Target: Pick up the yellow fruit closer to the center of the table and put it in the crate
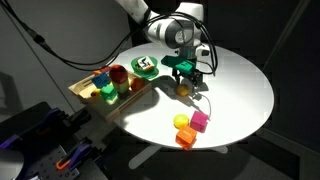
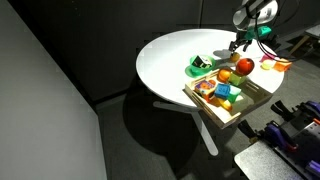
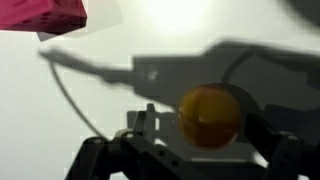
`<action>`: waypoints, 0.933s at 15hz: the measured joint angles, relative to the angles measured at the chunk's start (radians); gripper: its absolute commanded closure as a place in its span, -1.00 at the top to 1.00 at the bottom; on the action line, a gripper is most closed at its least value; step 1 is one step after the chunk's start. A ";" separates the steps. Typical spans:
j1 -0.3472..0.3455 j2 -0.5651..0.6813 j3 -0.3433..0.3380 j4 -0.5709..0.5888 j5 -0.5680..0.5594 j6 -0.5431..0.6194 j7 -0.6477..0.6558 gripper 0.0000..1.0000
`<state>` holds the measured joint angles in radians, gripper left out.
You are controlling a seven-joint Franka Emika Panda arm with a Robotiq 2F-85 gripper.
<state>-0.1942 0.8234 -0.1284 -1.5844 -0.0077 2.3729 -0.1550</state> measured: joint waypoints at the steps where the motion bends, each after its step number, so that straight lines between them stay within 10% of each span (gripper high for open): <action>1: 0.001 0.008 0.000 0.007 -0.002 0.000 0.000 0.50; 6: 0.005 0.037 -0.002 0.035 -0.009 0.000 0.013 -0.16; 14: 0.038 0.021 -0.055 0.047 -0.048 -0.055 0.120 -0.19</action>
<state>-0.1562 0.8442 -0.1837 -1.5370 -0.0555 2.3182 -0.0352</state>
